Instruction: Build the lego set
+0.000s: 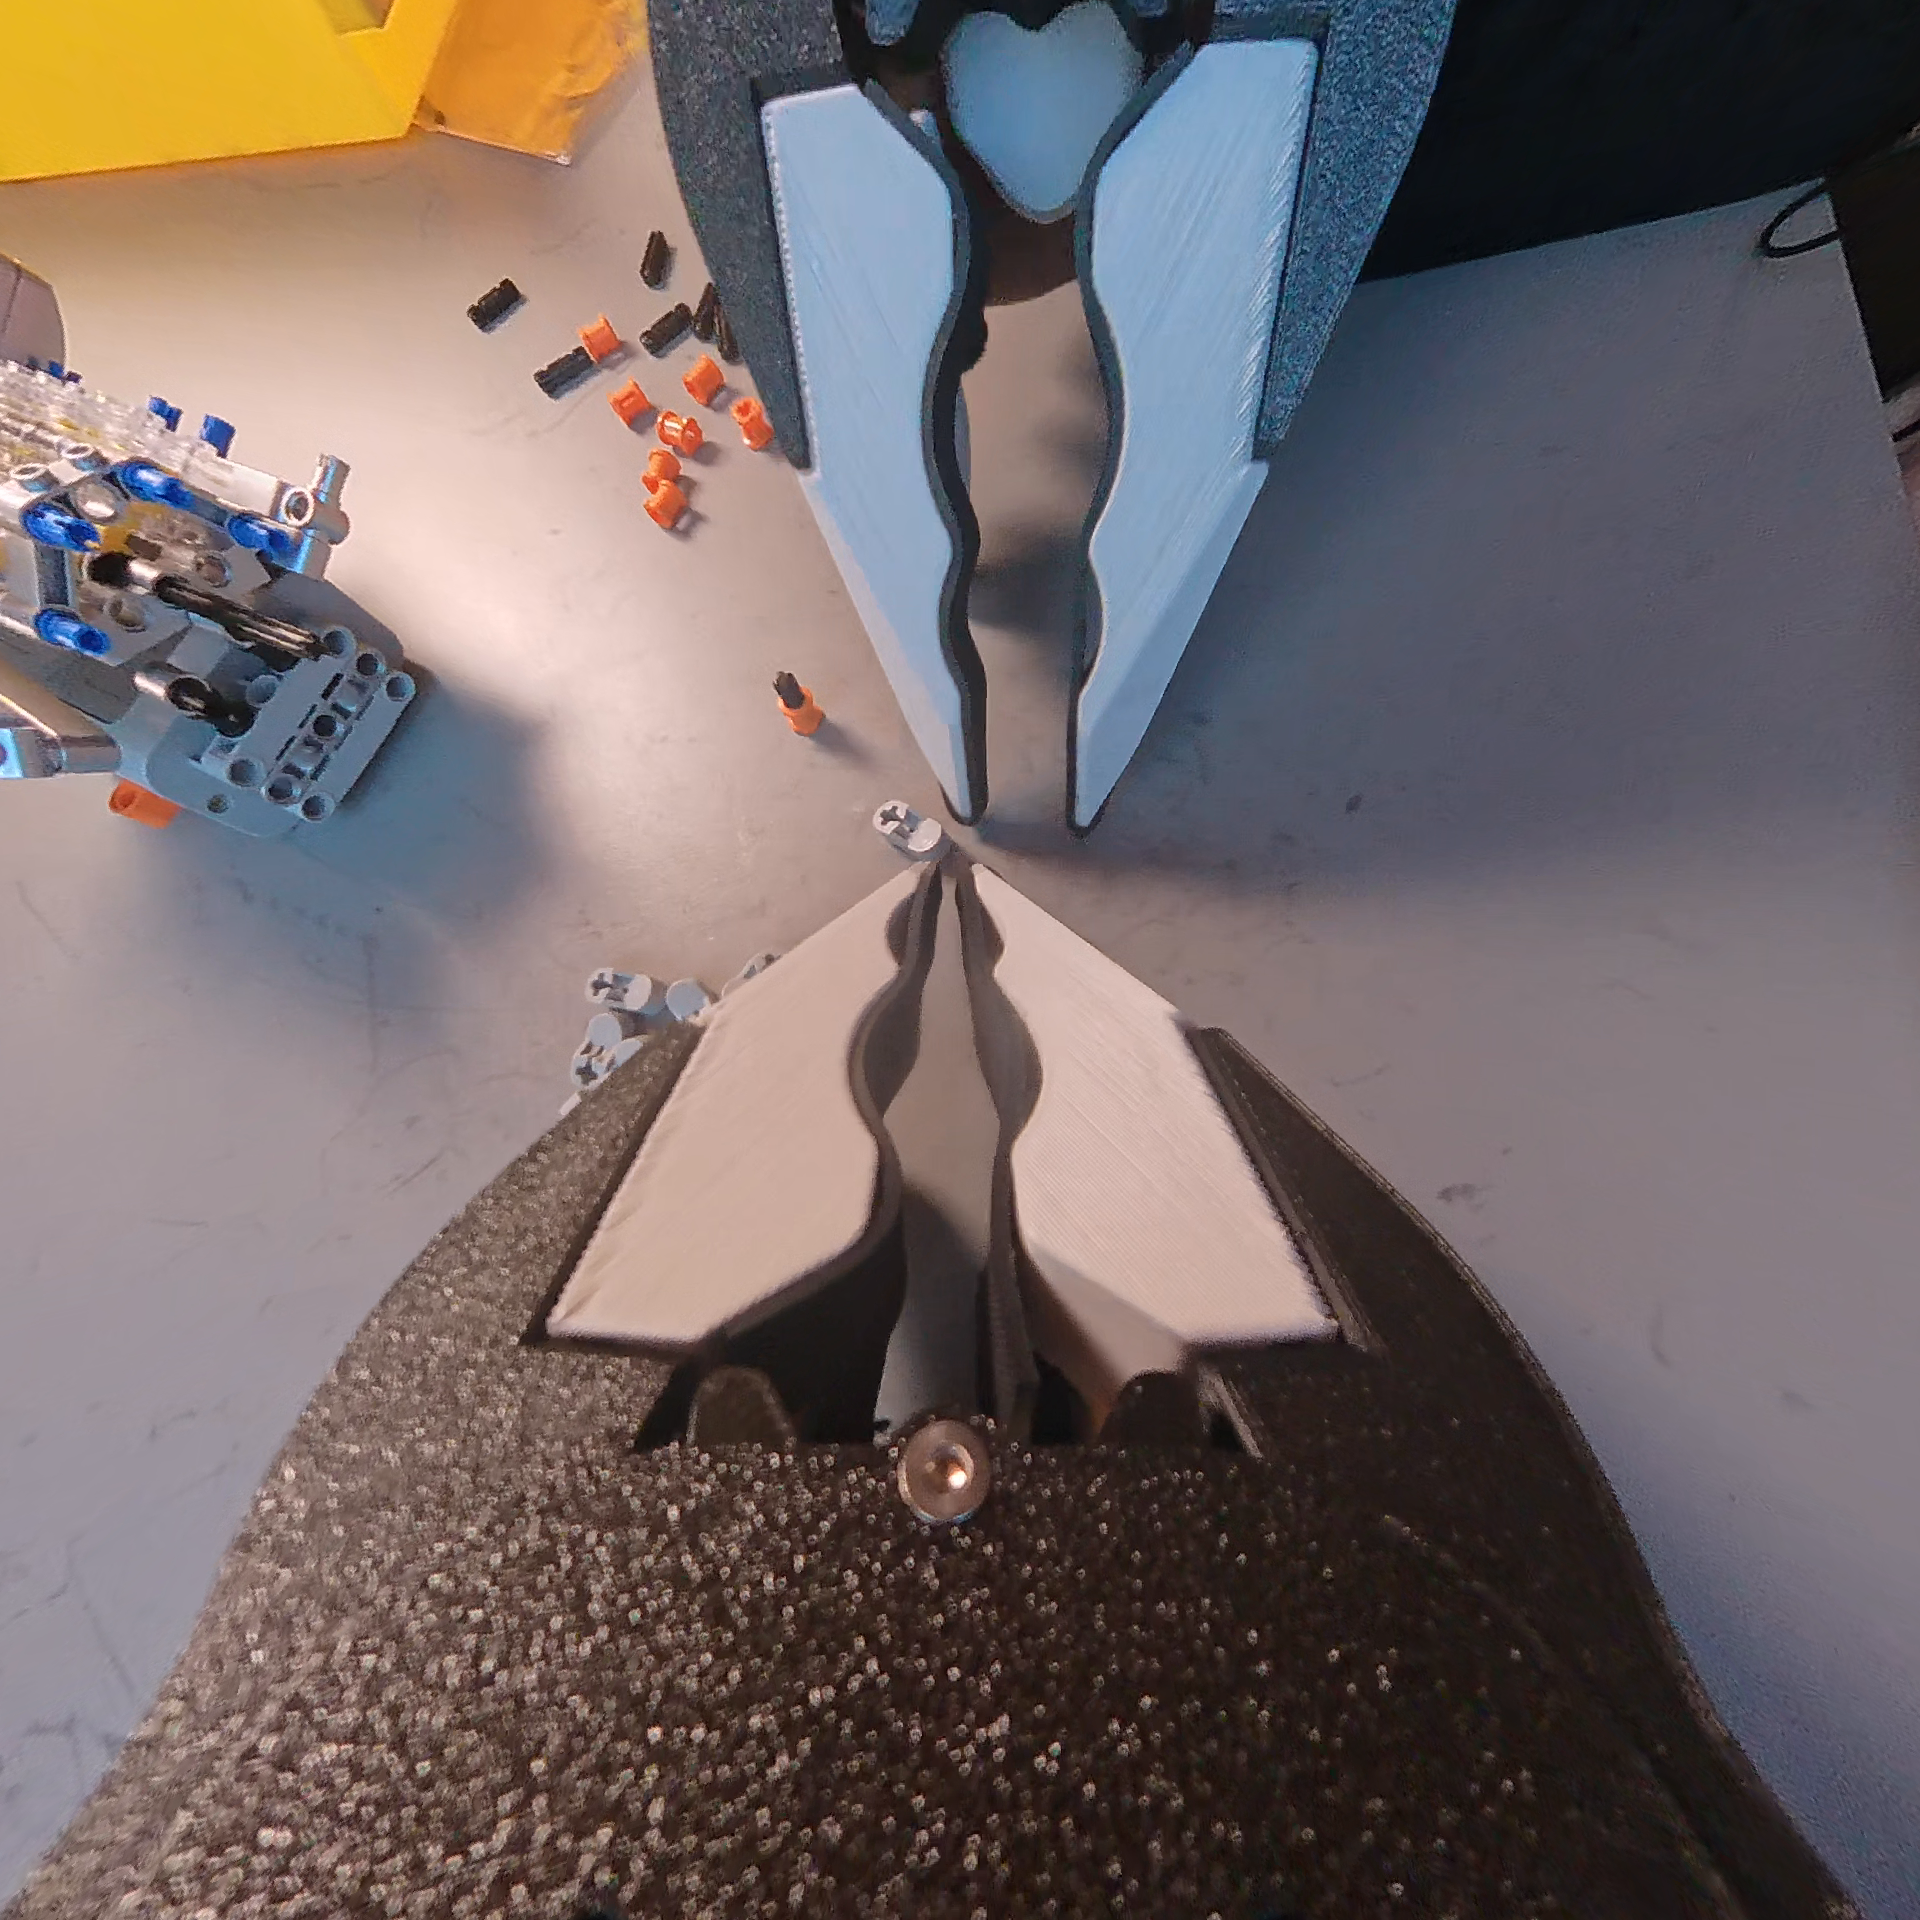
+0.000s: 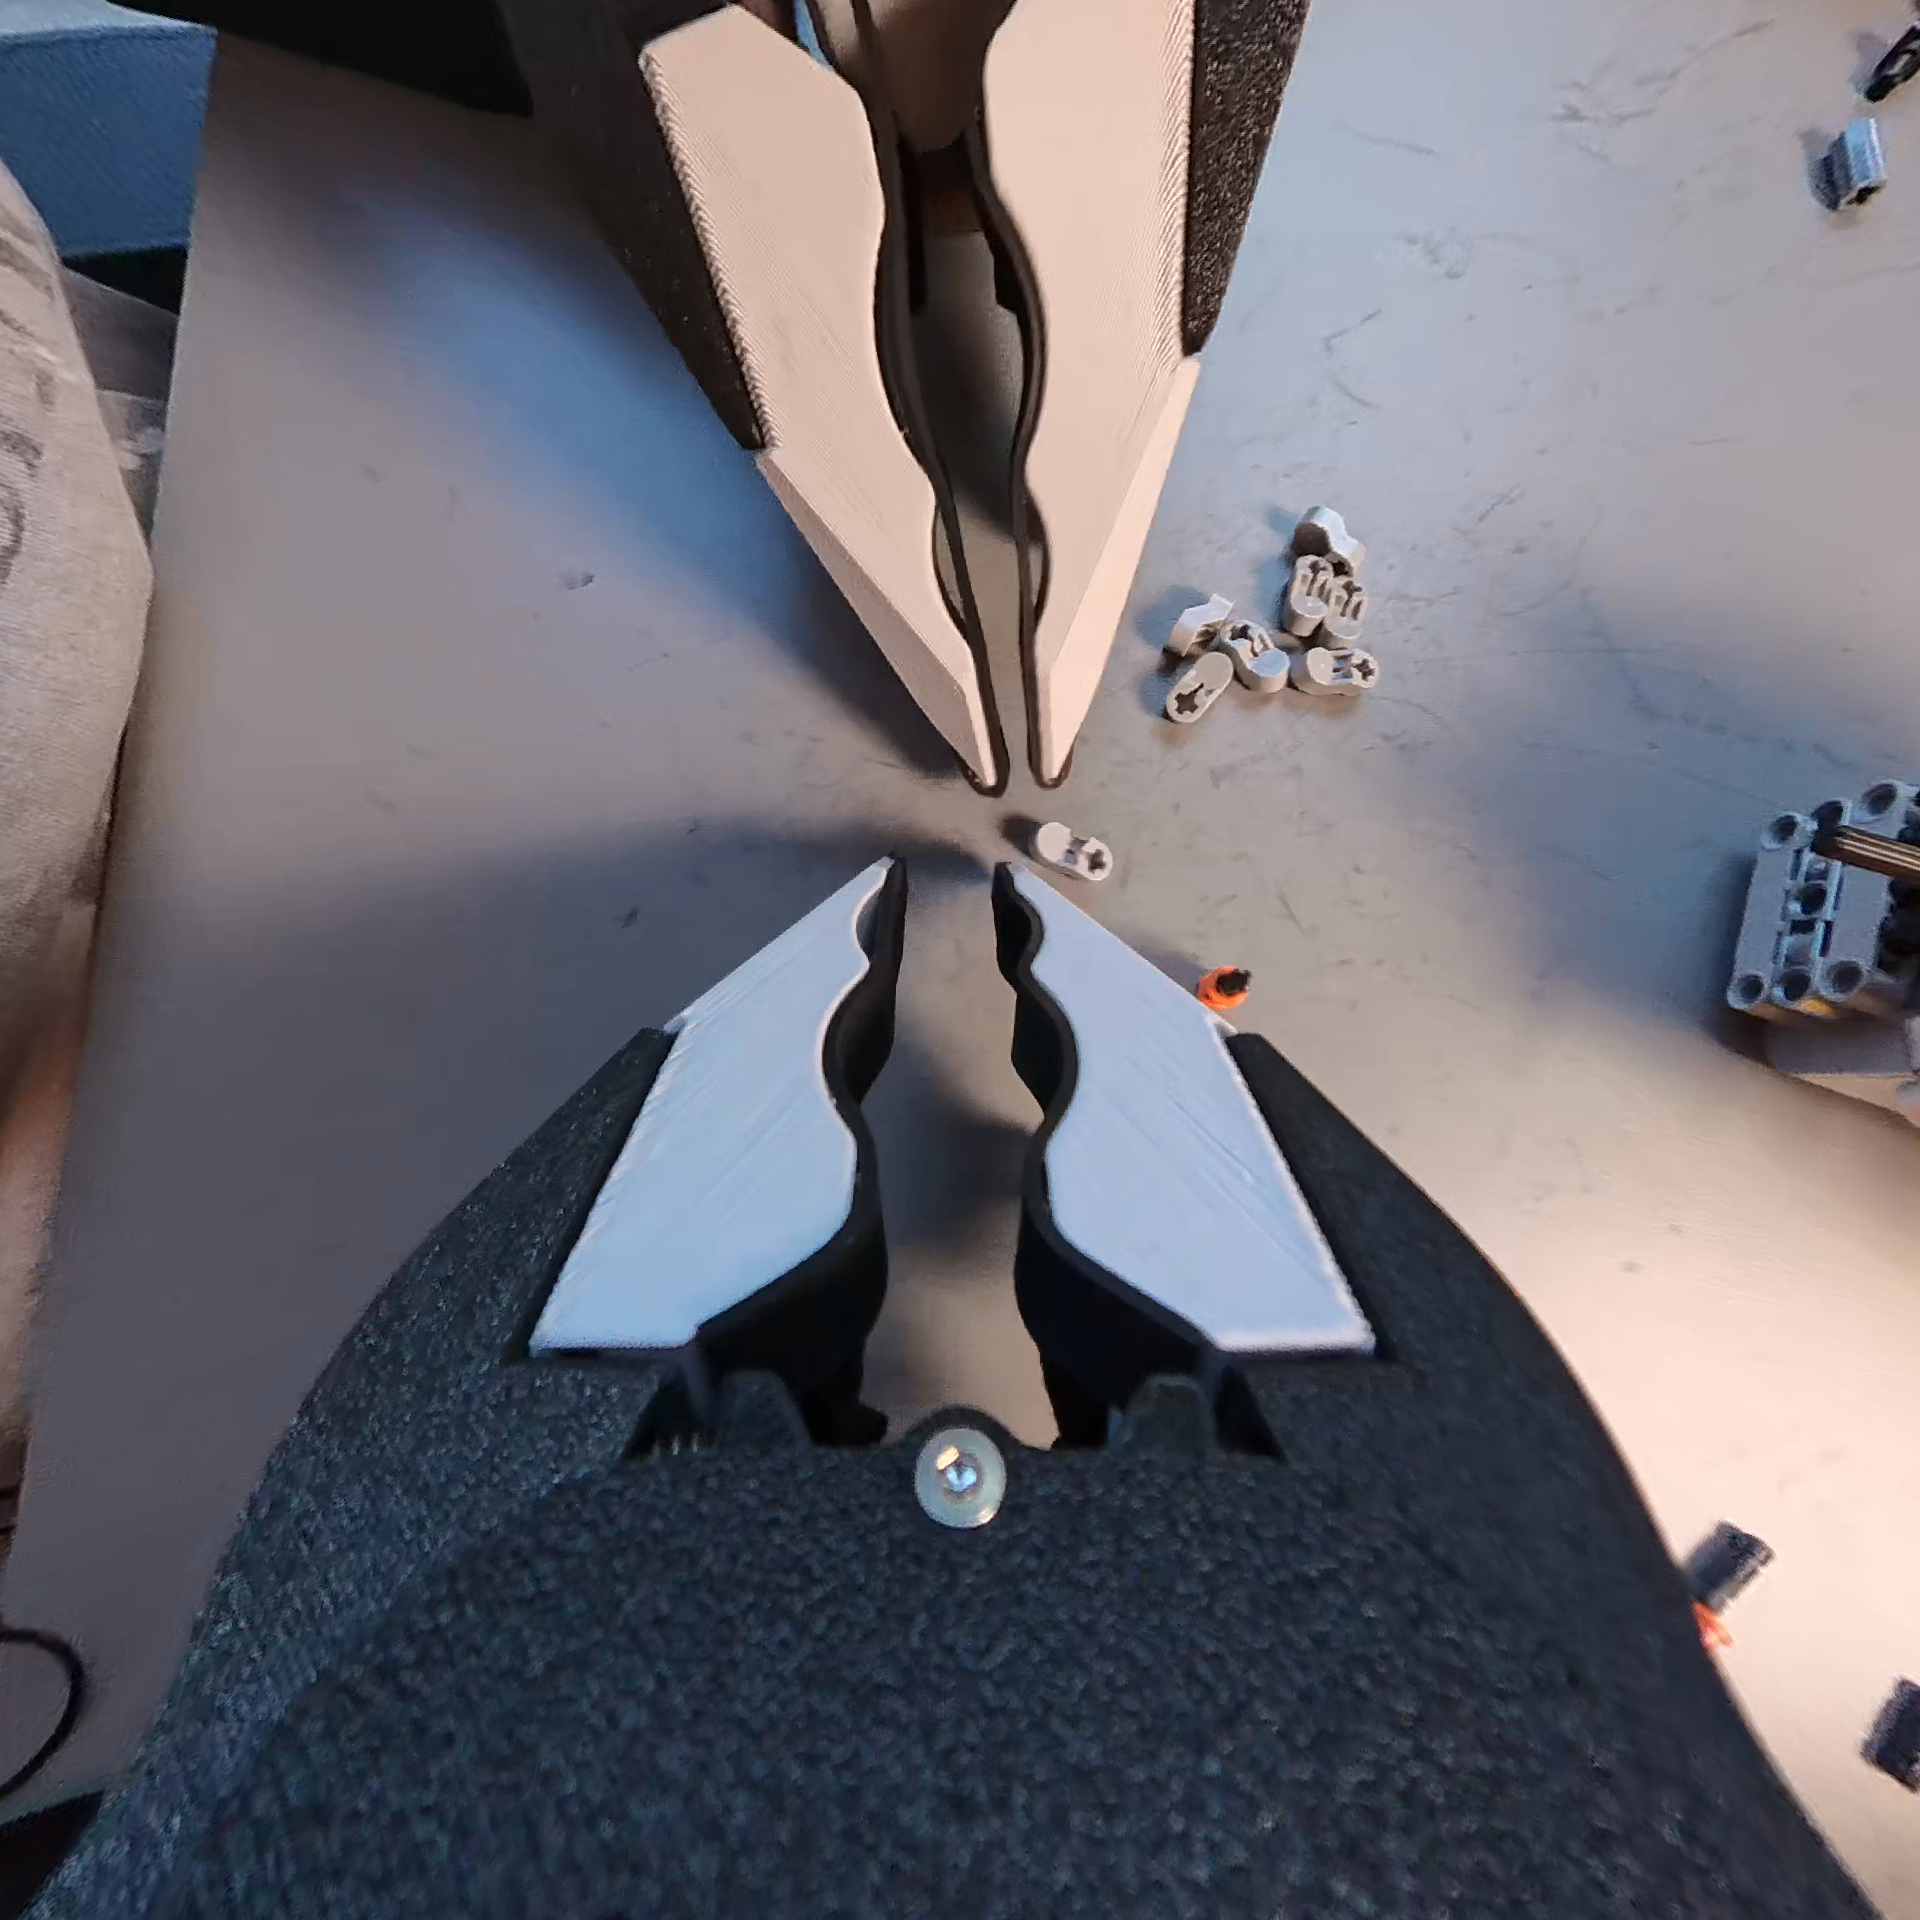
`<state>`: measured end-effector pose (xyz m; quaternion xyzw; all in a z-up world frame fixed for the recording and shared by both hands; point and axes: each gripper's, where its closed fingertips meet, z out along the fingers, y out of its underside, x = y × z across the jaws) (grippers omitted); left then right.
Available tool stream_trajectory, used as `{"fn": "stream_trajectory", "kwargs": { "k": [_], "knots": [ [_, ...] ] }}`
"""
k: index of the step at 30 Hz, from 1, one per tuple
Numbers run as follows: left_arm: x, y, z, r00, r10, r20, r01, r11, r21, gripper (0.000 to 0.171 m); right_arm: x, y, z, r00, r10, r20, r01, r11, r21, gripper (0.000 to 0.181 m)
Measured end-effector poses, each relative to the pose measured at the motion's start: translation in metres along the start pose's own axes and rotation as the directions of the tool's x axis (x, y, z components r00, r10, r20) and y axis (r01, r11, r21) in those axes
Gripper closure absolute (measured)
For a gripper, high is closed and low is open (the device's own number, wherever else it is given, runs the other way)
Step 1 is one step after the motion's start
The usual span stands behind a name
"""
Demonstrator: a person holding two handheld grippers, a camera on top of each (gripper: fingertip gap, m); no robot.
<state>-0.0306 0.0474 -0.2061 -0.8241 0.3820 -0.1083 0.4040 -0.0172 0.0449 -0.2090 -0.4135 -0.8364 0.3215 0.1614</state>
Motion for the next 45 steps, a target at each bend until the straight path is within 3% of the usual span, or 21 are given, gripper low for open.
{"fn": "stream_trajectory", "kwargs": {
  "k": [3,6,11,19,34,37,40,45],
  "knots": [
    [-0.001,0.002,-0.001,0.999,-0.04,-0.001,0.04,0.999,-0.011,0.164,0.012,-0.006,-0.017,0.999,0.026,-0.031,-0.024,0.997,0.07,0.166],
    [-0.005,-0.001,0.002,0.994,-0.101,0.032,0.102,0.995,-0.017,0.154,0.039,0.0,-0.033,0.989,0.058,-0.139,-0.045,0.994,0.096,0.166],
    [-0.005,-0.006,0.009,0.979,-0.199,0.048,0.2,0.98,-0.02,0.152,0.047,0.009,-0.031,0.986,0.042,-0.161,-0.03,0.997,0.077,0.166],
    [-0.013,0.001,0.011,0.98,-0.18,0.087,0.184,0.982,-0.047,0.163,0.052,0.011,-0.022,0.984,0.049,-0.174,-0.04,0.998,0.053,0.171],
    [-0.016,-0.005,0.008,0.984,-0.155,0.086,0.156,0.988,-0.007,0.161,0.05,0.01,-0.018,0.986,0.061,-0.153,-0.052,0.997,0.057,0.178],
    [-0.021,-0.015,0.001,0.981,-0.17,0.098,0.164,0.984,0.069,0.161,0.049,-0.004,-0.025,0.986,0.081,-0.143,-0.059,0.987,0.147,0.178],
    [-0.028,-0.033,-0.01,0.974,-0.208,0.093,0.187,0.963,0.194,0.158,0.048,-0.033,-0.042,0.986,0.111,-0.121,-0.066,0.943,0.326,0.178],
    [-0.031,-0.072,-0.039,0.95,-0.307,-0.055,0.297,0.84,0.455,0.158,0.042,-0.074,-0.074,0.983,0.182,-0.003,-0.142,0.78,0.61,0.178]
  ]
}}
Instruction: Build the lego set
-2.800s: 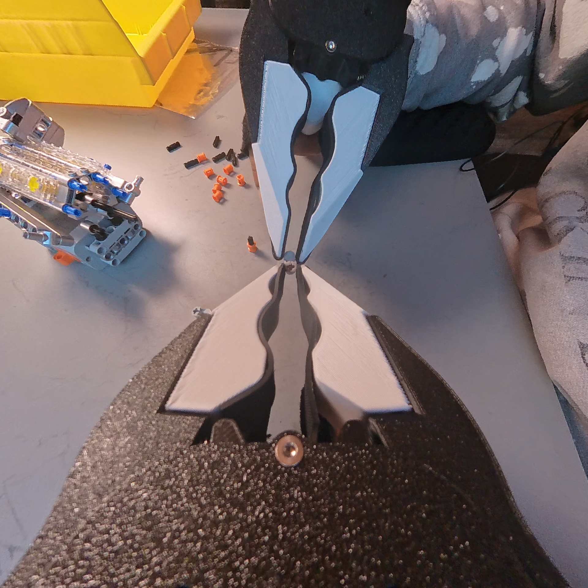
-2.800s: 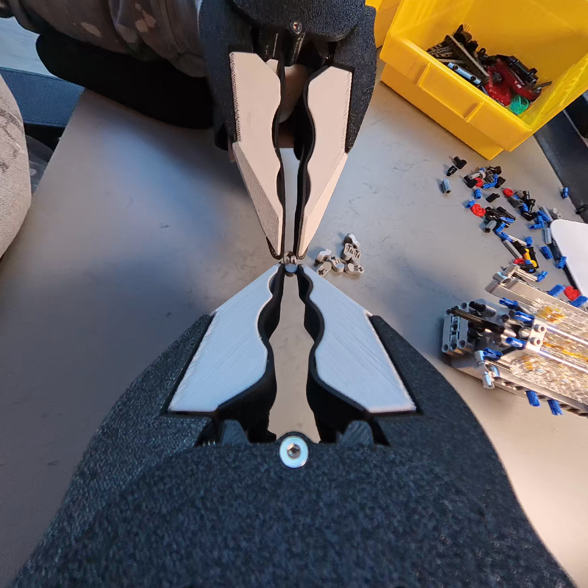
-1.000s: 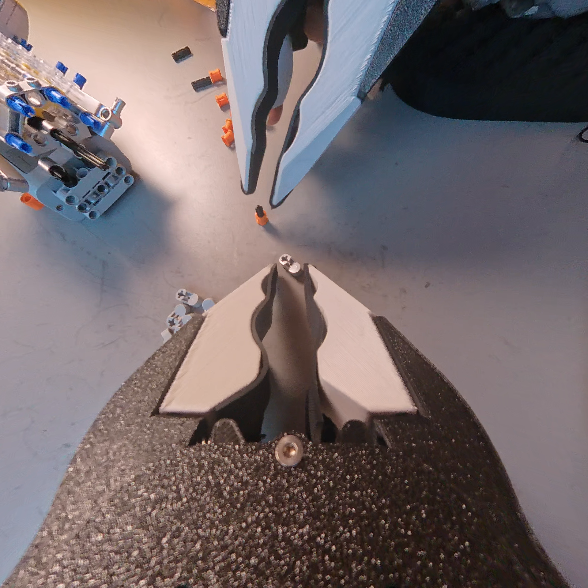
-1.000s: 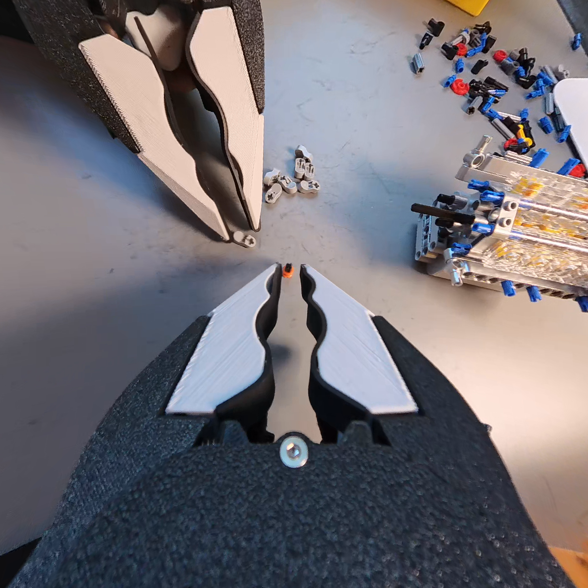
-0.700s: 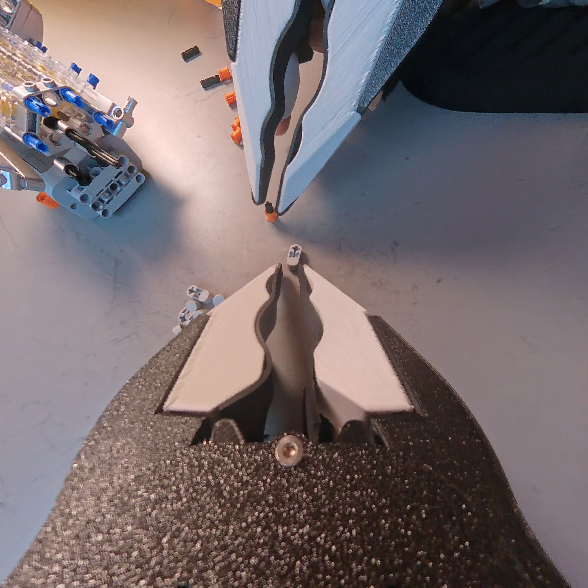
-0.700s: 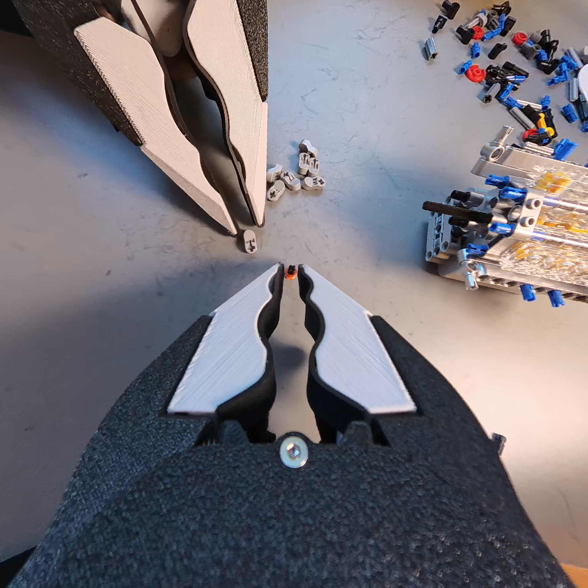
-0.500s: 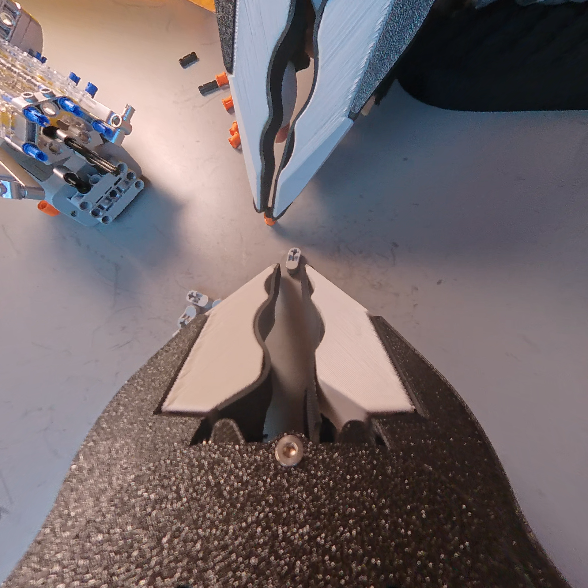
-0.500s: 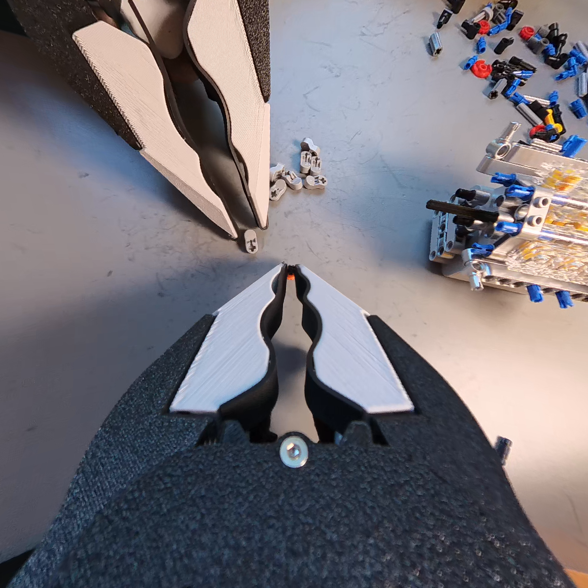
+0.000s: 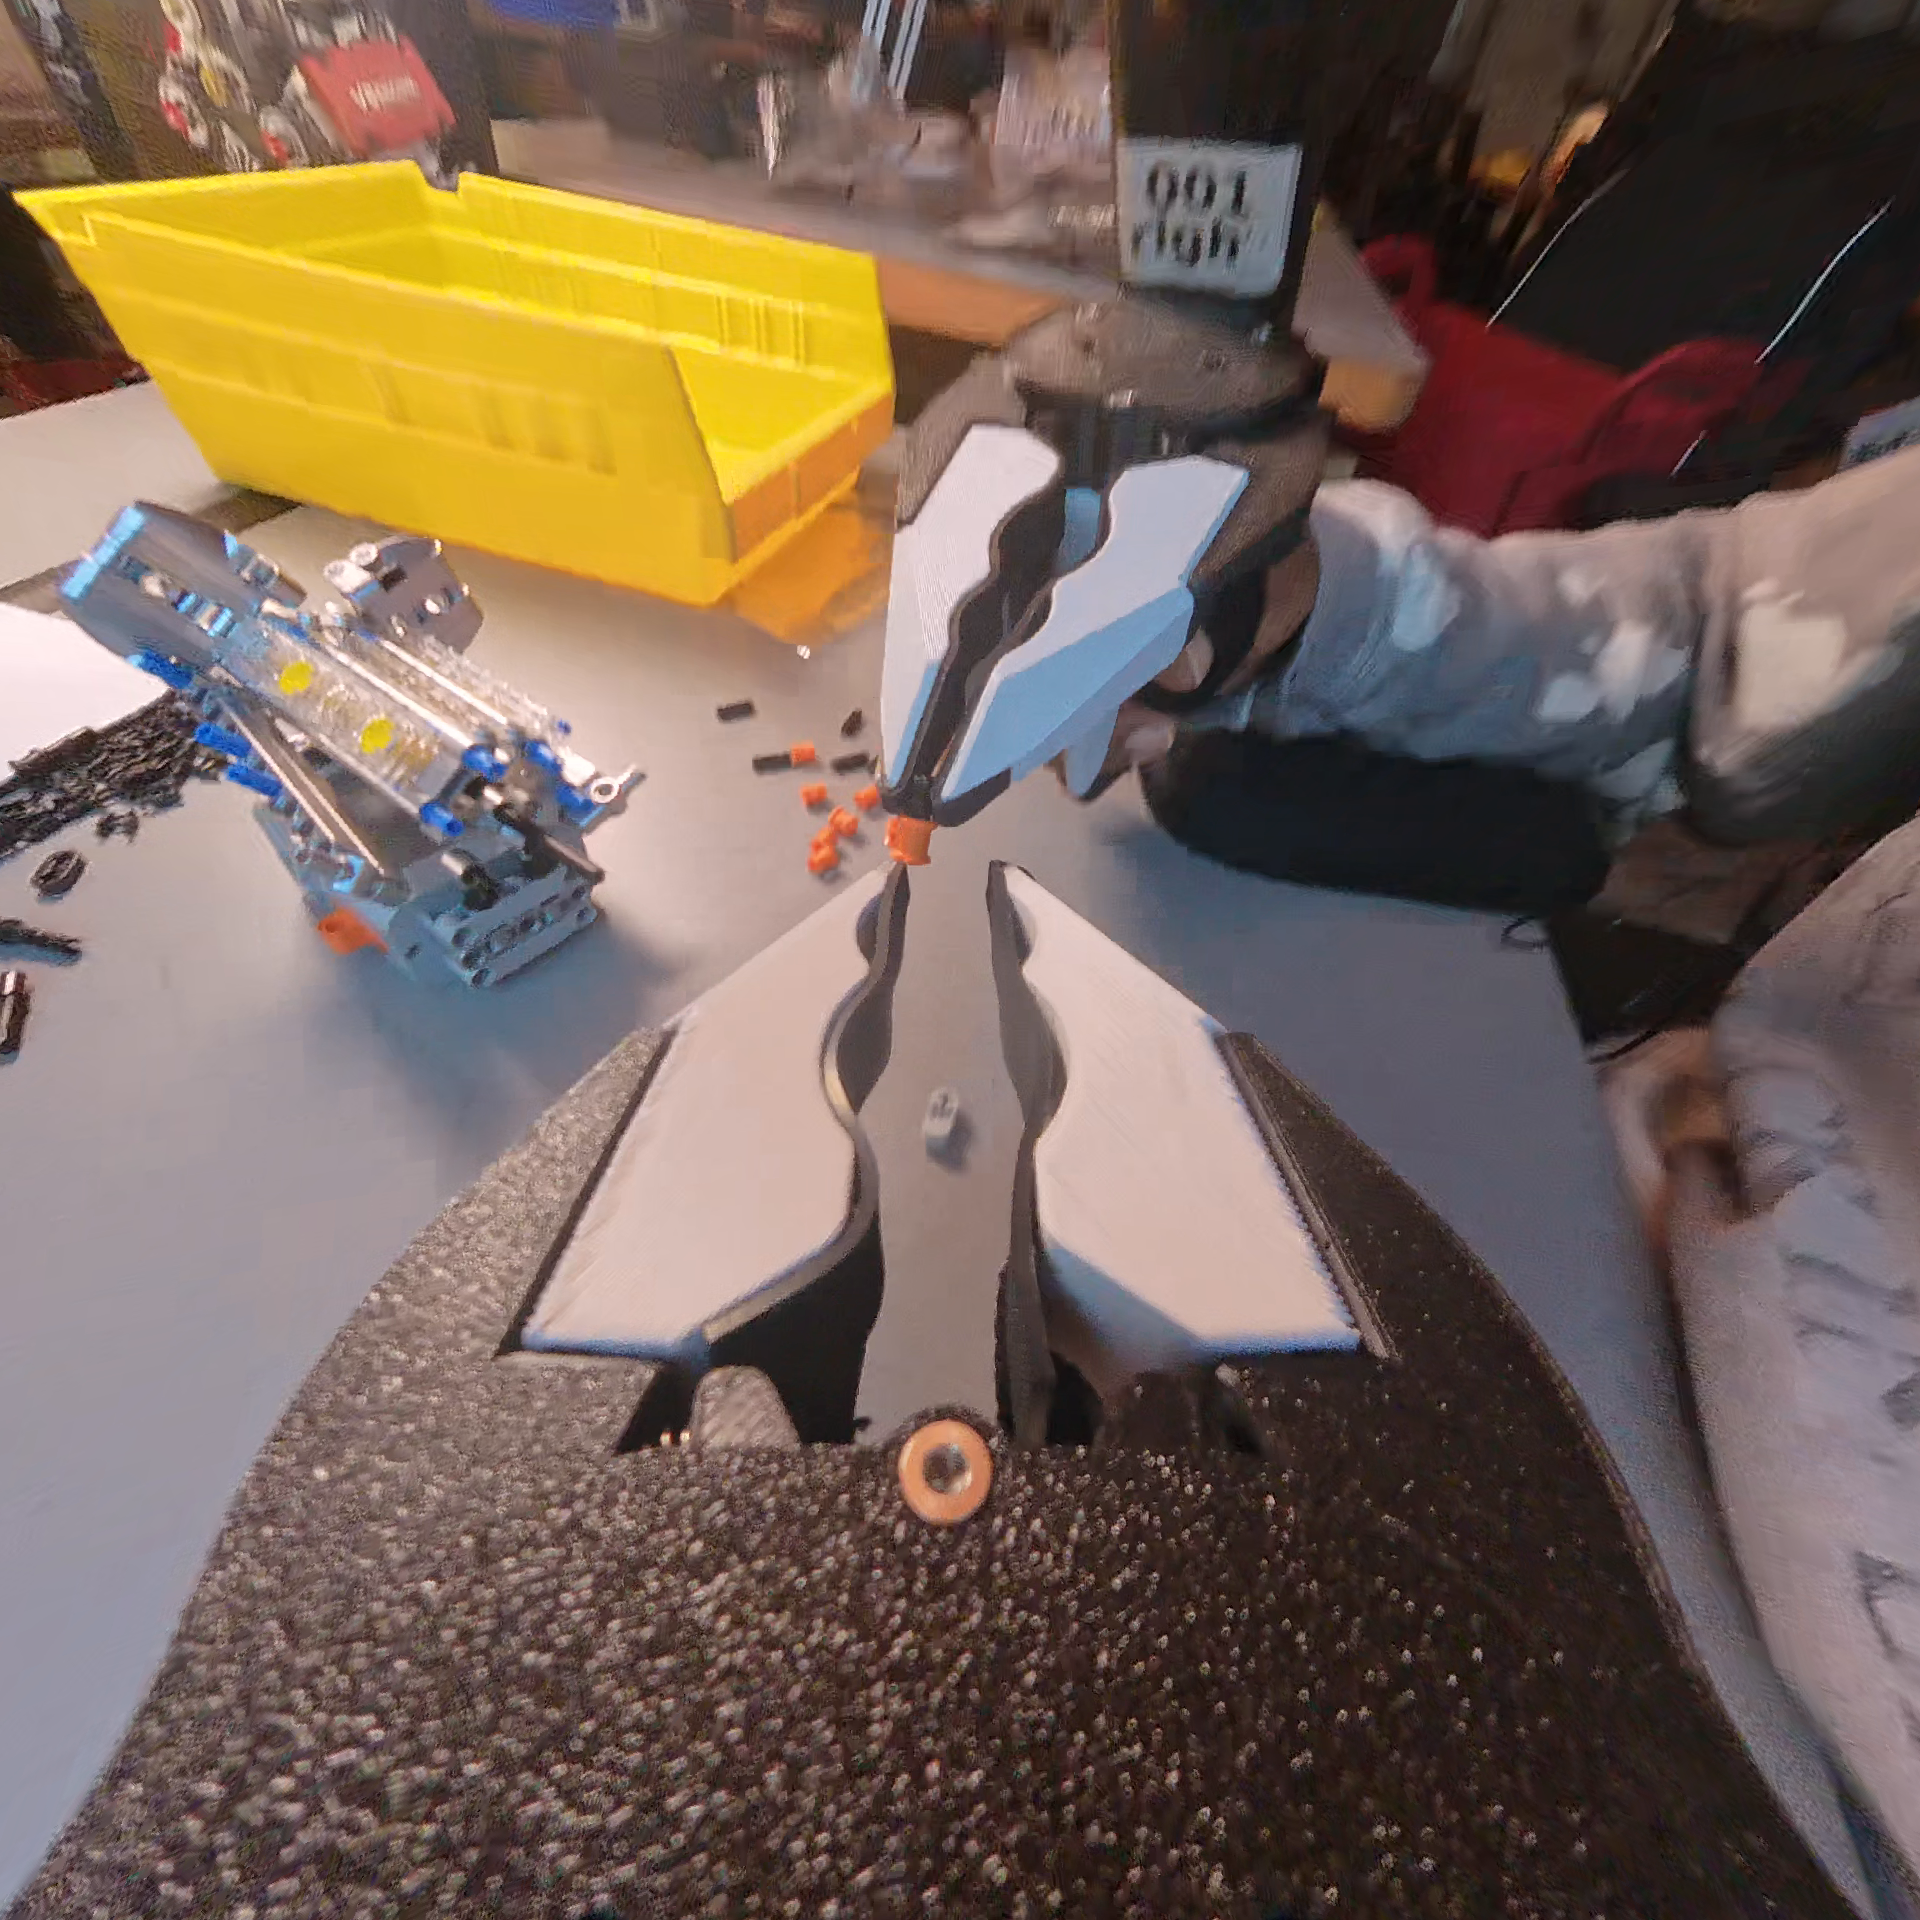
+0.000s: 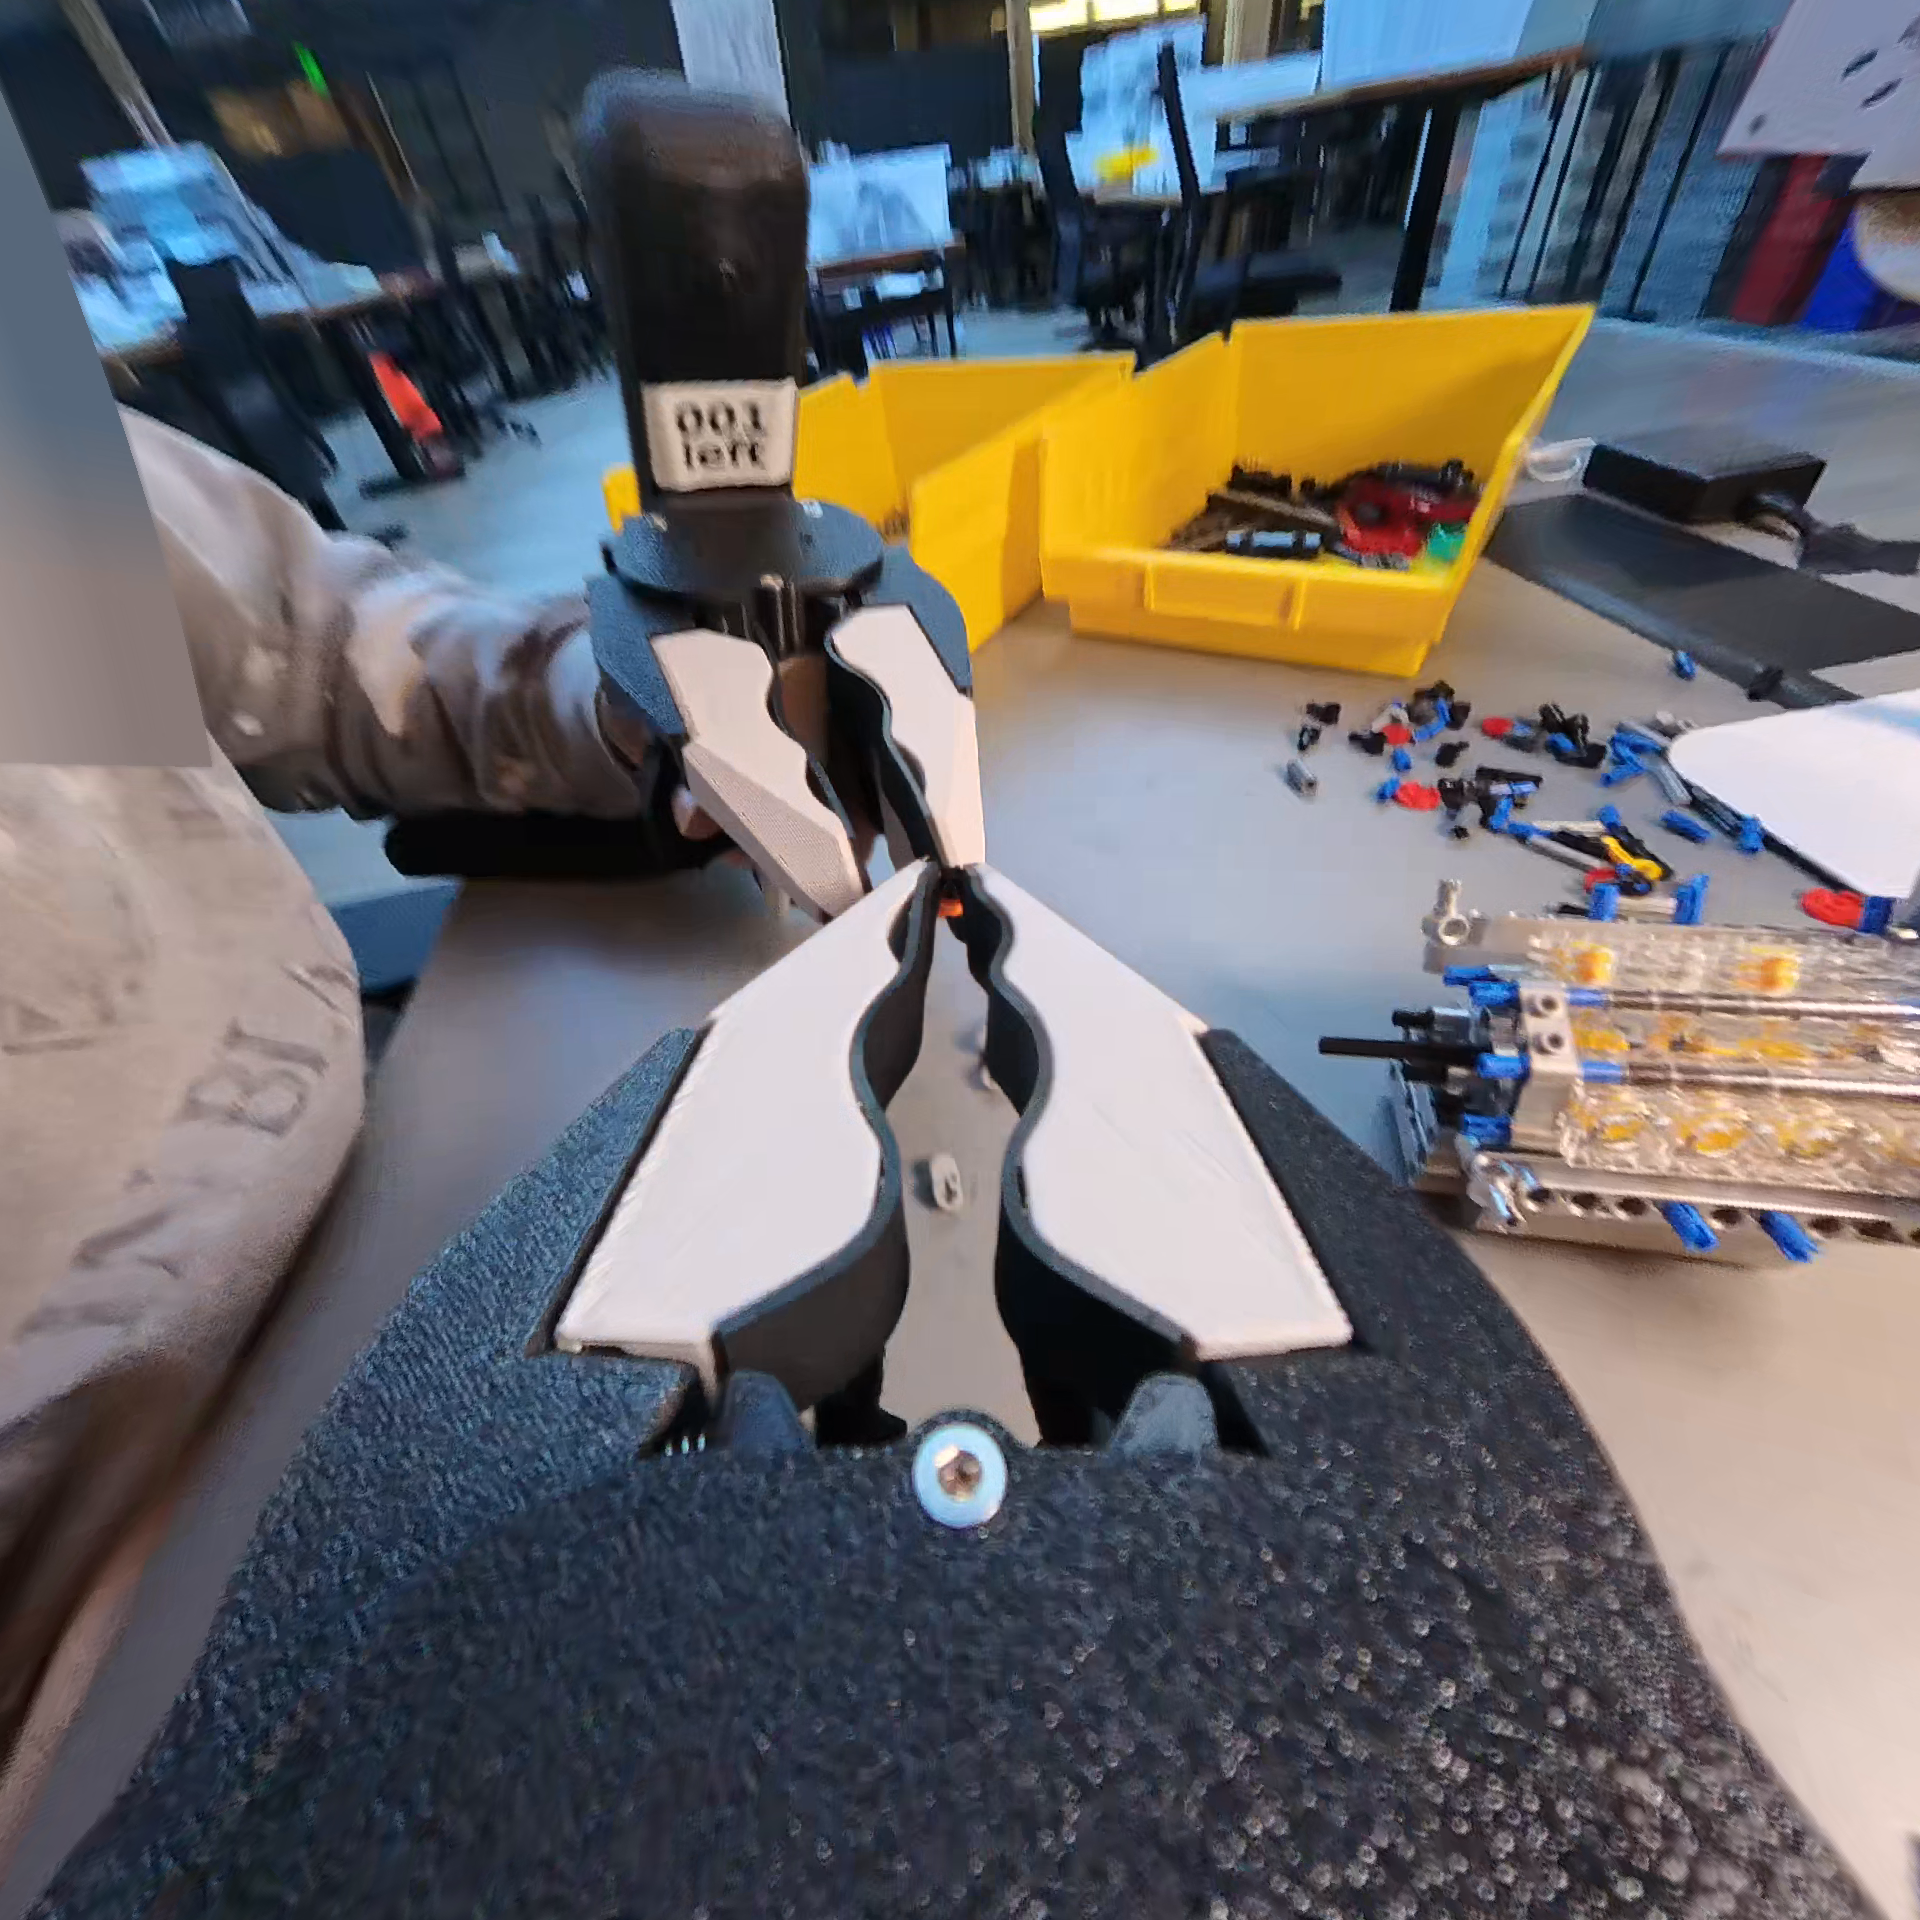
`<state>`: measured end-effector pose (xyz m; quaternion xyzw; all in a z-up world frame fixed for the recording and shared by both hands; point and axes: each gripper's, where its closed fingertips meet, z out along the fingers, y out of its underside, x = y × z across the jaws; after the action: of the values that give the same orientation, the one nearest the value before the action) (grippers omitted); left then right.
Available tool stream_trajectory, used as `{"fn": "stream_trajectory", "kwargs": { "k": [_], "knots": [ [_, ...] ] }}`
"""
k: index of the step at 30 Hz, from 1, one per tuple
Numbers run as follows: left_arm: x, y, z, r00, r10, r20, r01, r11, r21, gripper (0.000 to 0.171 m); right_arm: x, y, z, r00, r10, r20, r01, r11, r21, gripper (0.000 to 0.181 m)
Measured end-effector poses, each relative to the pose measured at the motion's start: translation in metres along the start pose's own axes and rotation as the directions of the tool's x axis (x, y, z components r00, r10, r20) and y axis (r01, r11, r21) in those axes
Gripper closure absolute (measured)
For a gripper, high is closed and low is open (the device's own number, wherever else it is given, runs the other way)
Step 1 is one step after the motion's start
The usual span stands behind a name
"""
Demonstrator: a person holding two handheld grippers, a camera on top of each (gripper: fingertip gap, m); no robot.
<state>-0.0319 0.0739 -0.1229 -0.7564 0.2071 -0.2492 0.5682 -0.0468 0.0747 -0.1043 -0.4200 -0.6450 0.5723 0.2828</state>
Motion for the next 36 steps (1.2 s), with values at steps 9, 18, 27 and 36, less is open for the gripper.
{"fn": "stream_trajectory", "kwargs": {
  "k": [9,18,27,36],
  "knots": [
    [0.003,-0.03,-0.014,0.999,-0.037,-0.036,0.042,0.986,0.164,0.164,-0.01,-0.019,-0.002,0.989,0.102,0.104,-0.115,0.985,0.13,0.178],
    [0.008,-0.019,-0.015,0.998,0.029,-0.048,-0.025,0.995,0.093,0.166,-0.015,-0.001,-0.001,0.996,-0.021,0.092,0.021,1.0,-0.002,0.178],
    [0.014,0.03,-0.003,0.936,0.349,-0.04,-0.35,0.912,-0.213,0.166,-0.013,0.066,0.006,0.956,-0.283,0.078,0.291,0.878,-0.38,0.18],
    [0.012,0.042,0.001,0.911,0.41,-0.041,-0.405,0.872,-0.276,0.167,-0.018,0.065,0.003,0.947,-0.308,0.093,0.32,0.87,-0.375,0.18]
  ]
}}
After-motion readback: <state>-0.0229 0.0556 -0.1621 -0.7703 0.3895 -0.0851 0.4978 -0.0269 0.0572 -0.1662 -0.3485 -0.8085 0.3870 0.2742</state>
